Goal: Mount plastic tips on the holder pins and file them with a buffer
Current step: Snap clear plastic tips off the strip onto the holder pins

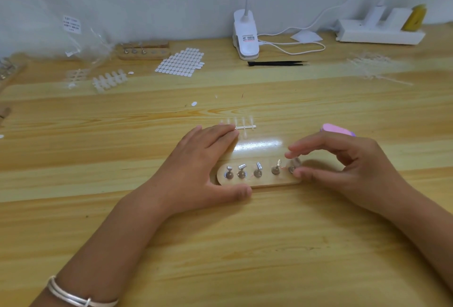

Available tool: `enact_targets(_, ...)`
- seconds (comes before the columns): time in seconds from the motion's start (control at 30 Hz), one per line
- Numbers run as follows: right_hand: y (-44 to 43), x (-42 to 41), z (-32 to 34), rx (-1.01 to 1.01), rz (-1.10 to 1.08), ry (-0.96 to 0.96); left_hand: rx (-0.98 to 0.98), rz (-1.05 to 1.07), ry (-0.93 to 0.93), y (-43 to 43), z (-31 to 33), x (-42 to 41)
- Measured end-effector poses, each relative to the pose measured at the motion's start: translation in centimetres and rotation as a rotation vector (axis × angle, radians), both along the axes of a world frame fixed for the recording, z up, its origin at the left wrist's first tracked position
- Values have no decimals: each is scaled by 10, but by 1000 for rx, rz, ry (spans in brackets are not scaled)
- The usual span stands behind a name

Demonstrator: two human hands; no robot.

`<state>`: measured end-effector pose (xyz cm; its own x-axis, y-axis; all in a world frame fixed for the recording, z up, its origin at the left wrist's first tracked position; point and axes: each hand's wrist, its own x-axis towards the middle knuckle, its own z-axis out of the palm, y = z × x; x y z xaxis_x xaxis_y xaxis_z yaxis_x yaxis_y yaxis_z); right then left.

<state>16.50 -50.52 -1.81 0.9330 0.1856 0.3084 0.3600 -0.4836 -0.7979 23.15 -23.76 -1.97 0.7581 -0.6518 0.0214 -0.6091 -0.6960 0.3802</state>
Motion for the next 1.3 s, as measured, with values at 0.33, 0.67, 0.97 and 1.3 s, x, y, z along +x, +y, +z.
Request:
enact_targets(0.33,-1,-1,-2,-22,-15,25,5,-6,-3,0,1,-1)
enact_targets(0.67,0,0,0,-19,-31,-34,-1,-11,-2,1,-1,0)
enact_targets(0.97,1,-1,-2,-55,-22,-61,26,-21,-13,-1,0,-1)
enact_targets(1.3,24,51,44,-266,-39,-6,12,-33,-23,1,0,-1)
